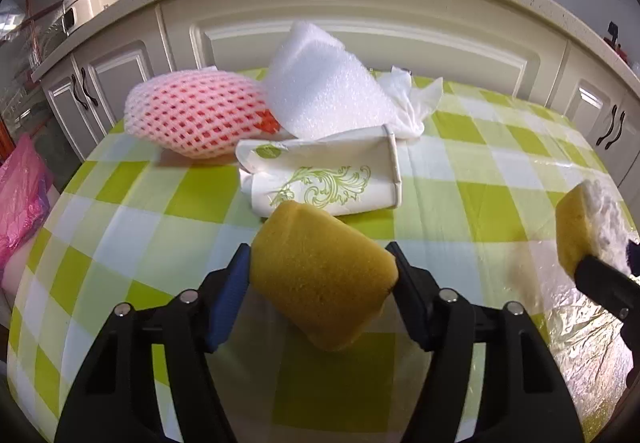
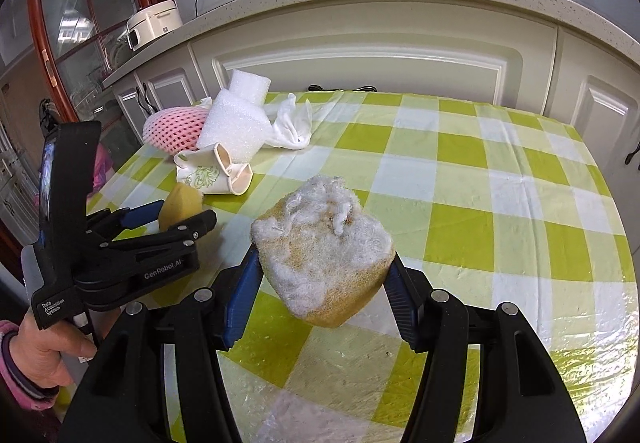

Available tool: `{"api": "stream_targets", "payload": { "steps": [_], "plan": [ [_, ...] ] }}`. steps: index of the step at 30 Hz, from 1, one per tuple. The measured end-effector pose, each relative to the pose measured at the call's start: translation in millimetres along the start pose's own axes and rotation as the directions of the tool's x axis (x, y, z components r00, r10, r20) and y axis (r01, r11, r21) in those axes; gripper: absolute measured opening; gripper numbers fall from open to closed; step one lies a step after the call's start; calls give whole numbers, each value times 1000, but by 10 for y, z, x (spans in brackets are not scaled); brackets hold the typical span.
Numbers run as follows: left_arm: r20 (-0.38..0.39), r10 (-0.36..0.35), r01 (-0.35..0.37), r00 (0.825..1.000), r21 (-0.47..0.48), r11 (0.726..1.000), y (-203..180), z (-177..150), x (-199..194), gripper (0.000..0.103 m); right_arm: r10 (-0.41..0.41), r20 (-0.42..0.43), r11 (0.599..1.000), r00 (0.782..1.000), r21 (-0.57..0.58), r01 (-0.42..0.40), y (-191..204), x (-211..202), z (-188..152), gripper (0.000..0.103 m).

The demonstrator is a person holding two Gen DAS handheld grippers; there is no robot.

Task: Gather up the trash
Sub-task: 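Grasp the bread with the right gripper while the left grasps the yellow sponge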

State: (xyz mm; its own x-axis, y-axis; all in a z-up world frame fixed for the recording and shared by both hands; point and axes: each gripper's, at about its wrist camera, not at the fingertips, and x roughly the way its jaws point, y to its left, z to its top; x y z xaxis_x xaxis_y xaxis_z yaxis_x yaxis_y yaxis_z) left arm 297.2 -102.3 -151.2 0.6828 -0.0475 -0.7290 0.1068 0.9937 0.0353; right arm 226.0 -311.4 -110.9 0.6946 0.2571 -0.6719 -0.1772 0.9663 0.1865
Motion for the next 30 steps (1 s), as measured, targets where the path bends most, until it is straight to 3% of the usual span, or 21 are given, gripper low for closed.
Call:
{"api": "stream_targets", "payload": {
  "steps": [8, 15, 22, 30],
  "plan": [
    [41, -23, 23, 999, 0, 1000, 148, -99, -344, 60, 9, 14, 1000, 1000, -22, -9, 185, -15, -2, 56],
    [142, -34, 36, 989, -8, 999, 372, -261, -879, 60, 10, 48, 999, 999, -45, -8, 458, -101, 37, 56],
    [234, 0, 12, 972, -51, 999, 711, -369, -1337, 60, 34, 90, 995, 995, -100, -25, 857, -255, 67, 56],
    [280, 53, -21, 959, -118, 993, 1142, -512, -1731, 60, 98, 132, 982, 986, -172, -75, 1344, -473, 95, 56]
  ]
}}
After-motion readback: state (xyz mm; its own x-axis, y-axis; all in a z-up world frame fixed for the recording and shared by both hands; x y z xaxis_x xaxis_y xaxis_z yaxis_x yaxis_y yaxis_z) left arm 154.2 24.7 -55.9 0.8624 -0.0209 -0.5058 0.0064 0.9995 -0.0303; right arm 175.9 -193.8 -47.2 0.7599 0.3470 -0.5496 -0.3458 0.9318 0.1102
